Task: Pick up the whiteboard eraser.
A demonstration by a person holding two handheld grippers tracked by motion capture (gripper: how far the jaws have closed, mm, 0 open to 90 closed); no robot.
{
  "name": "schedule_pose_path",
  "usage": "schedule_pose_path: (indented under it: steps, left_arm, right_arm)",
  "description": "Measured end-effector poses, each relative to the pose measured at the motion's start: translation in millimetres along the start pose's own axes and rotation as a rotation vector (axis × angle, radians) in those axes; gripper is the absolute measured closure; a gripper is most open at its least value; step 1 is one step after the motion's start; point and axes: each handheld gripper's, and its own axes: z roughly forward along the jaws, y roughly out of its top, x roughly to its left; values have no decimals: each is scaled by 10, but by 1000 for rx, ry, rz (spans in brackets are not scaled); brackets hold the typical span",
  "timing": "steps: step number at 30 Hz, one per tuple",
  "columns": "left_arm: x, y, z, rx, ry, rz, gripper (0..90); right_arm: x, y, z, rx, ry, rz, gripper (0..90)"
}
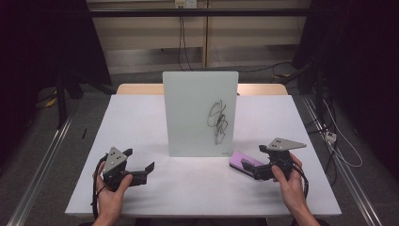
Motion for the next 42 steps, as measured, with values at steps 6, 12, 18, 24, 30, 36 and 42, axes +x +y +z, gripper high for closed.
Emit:
schedule_pose_path:
  steps: [6,12,18,24,30,36,42]
  left_arm:
    - [2,5,11,-1,1,-5,48]
    - [13,8,43,8,-7,-3,48]
    - [2,13,52,11,-17,1,48]
    - [8,10,56,13,-20,-3,48]
    - [3,14,56,14,-23,6,48]
    - [4,16,78,21,-32,5,48]
    - [-1,17,64,14,-38,2,49]
  right_arm:
    - [9,78,5,-12,-10,-32,49]
    - [-61,147,37,34,13,-27,50]
    - [-100,235,49,59,22,-22,53]
    - [-137,402,86,97,17,-33,53]
    - [-188,474,215,162,38,-45,62]
    - [-220,445,306,203,61,-29,70]
    - [-195,408,299,266,63,-70,97]
